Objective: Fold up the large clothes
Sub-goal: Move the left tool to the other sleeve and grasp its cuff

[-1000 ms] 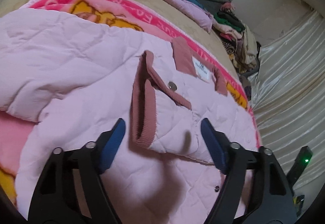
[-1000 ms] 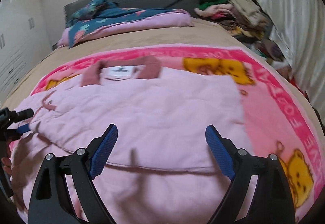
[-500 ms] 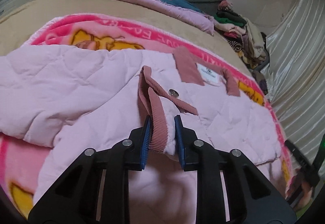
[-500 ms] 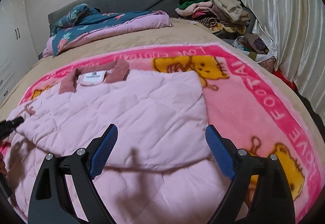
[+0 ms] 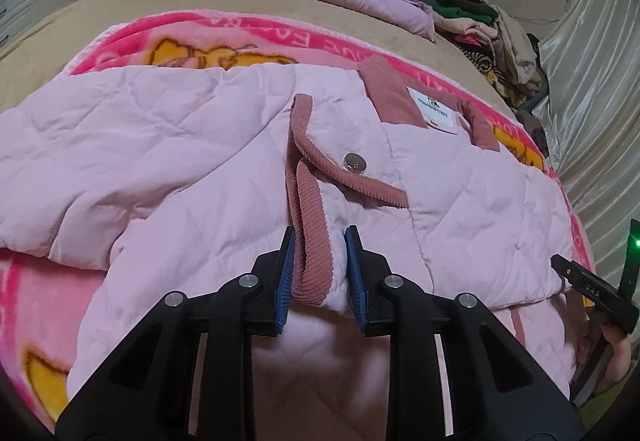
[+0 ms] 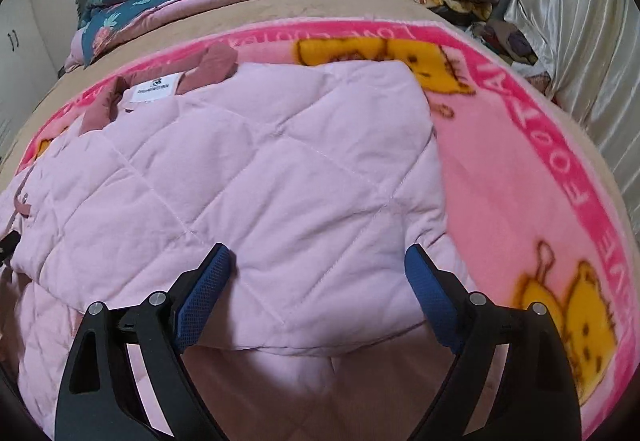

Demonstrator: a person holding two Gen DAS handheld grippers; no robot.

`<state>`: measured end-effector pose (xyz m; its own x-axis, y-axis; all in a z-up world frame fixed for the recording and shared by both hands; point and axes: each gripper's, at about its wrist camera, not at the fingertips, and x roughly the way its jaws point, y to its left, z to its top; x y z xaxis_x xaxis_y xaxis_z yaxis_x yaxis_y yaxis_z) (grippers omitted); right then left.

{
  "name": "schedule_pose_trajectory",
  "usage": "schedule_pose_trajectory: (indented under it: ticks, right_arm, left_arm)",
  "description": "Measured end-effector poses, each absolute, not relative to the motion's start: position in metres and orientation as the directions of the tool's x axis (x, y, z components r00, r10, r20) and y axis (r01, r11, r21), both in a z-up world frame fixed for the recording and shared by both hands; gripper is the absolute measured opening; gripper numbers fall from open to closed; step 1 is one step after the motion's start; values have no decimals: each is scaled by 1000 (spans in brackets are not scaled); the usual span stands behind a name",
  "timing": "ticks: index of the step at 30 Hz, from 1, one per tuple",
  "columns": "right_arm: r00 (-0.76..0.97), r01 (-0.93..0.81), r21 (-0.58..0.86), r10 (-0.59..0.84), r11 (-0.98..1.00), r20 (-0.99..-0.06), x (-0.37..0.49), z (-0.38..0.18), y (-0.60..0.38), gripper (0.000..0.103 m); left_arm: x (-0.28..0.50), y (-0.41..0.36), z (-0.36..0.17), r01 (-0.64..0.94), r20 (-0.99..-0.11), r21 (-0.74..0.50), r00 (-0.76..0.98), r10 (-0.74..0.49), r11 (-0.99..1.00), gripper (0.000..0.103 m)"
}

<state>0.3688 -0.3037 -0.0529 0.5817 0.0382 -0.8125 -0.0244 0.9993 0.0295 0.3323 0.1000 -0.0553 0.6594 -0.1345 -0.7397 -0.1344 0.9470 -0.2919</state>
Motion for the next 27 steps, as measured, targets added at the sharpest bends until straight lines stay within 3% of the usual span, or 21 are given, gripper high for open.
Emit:
schedule_pose_trajectory:
  ticks: [10, 14, 18, 20, 27]
  right_arm:
    - [637, -24, 96, 89, 995, -765, 343, -38, -303, 89]
    - [662, -36, 146, 133, 989, -738, 324, -29, -301, 91]
    - [677, -69, 159, 163, 985, -717, 311, -19, -292, 92]
    - [687, -97, 169, 189, 981, -701, 303, -12, -284, 94]
    - [714, -168, 171, 240, 971, -658, 289, 10, -247, 98]
  left_arm:
    - [310, 98, -44, -134, -745, -265, 657, -114, 955, 22]
    - [298, 102, -37, -143, -741, -263, 663, -105, 954, 38]
    - [285, 112, -26, -167, -731, -261, 677, -82, 951, 45]
    - [281, 117, -22, -179, -730, -256, 679, -69, 950, 62]
    - [270, 141, -7, -239, -714, -256, 699, -17, 937, 91]
